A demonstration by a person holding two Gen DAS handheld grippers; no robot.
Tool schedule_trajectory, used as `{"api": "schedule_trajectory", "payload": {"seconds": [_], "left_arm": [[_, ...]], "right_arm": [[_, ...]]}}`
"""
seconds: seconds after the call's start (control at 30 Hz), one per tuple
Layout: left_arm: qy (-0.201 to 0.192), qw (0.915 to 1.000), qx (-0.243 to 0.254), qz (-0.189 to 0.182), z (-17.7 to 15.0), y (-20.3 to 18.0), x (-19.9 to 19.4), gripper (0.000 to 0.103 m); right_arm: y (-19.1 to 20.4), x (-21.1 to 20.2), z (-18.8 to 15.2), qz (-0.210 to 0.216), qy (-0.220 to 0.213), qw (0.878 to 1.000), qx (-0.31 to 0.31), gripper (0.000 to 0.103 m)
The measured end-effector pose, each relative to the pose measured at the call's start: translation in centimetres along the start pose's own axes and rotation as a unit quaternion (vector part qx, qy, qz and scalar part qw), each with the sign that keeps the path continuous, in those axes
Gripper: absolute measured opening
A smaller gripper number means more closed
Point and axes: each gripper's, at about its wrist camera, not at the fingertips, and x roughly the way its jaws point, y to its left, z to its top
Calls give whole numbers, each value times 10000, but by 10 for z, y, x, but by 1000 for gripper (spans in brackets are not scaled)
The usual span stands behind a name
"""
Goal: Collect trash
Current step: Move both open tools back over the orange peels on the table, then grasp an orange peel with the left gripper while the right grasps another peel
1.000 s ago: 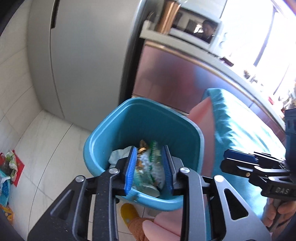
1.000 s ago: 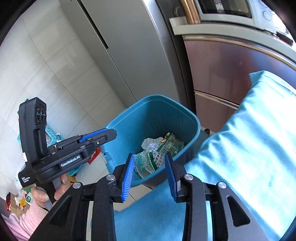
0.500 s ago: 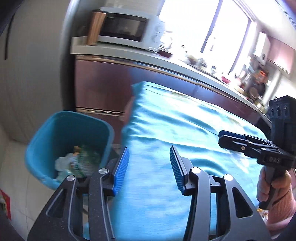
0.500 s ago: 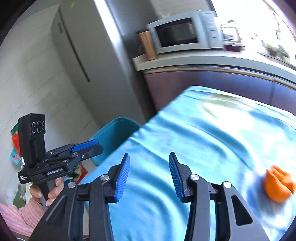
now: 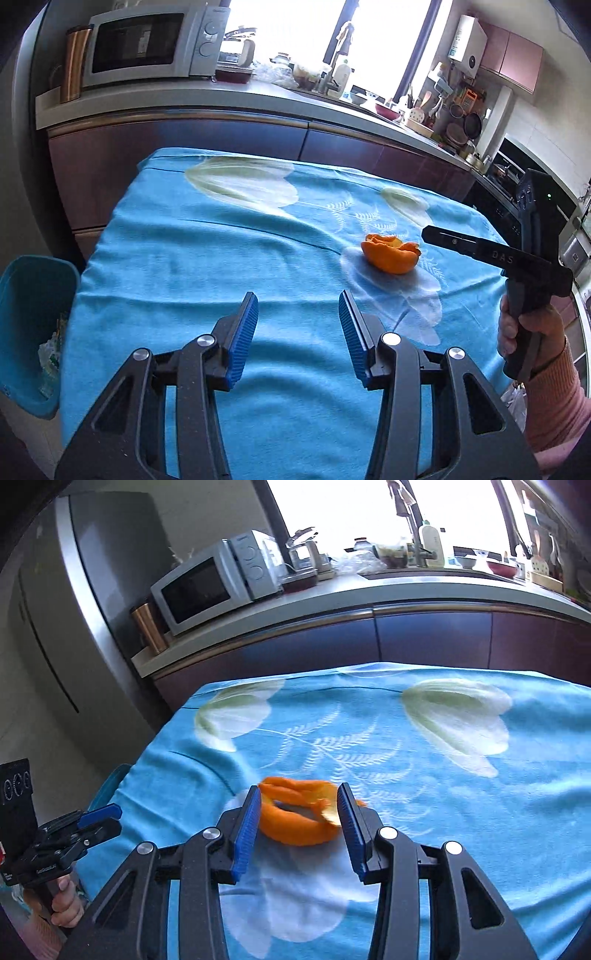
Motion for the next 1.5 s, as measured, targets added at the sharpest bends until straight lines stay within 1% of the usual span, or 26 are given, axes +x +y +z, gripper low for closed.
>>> {"api": "schedule_trajectory", "payload": {"seconds": [0.1,0.17,0.23,0.37,0.4,0.43,0.57,0.63,0.8,0.87,0.93,1.0,1.07,1.17,1.3,1.37,1.4,1.5], "left_arm": [[111,9998,122,-81,7,-14,15,45],[172,9996,192,-126,11,-22,24,45],[227,9993,240,-153,13,-29,30,45],[339,9988,296,-185,17,-40,43,45],[361,9987,305,-188,17,-41,45,45],[387,9986,306,-203,18,-43,47,45],[492,9979,320,-280,20,-49,58,45],[546,9975,315,-316,21,-52,63,47],[731,9955,274,-537,30,-64,82,52],[814,9948,276,-540,34,-69,92,52],[874,9945,278,-496,38,-74,103,52],[960,9940,267,-447,41,-76,114,51],[1048,9933,173,-465,43,-76,124,50],[1090,9922,2,-604,47,-73,131,50],[1157,9900,-143,-799,51,-73,139,46],[1186,9891,-184,-856,52,-74,142,41],[1217,9881,-196,-921,52,-75,144,37],[1176,9891,-161,-872,49,-78,145,34]], "right_arm": [[-17,9,-1,-80,106,9999,46,41],[-23,17,-2,-35,236,9996,127,41],[-25,22,-4,65,357,9992,166,41],[-21,28,-7,177,489,9986,17,40],[-20,28,-8,207,497,9985,-28,36],[-19,28,-9,262,512,9983,-52,29],[-19,26,-11,358,513,9980,-84,21],[-20,25,-12,434,514,9977,-31,16],[-23,23,-12,507,494,9975,22,16],[-24,23,-12,492,481,9976,20,19],[-24,24,-11,486,487,9976,-8,25],[-24,25,-9,459,479,9978,-33,28],[-25,28,-8,462,503,9977,-42,29],[-25,31,-5,483,555,9972,-90,29],[-28,38,-2,589,642,9961,-97,29],[-29,41,-2,611,678,9958,-96,29],[-29,42,-2,632,699,9955,-86,28],[-31,42,-2,715,720,9948,-47,21]]}}
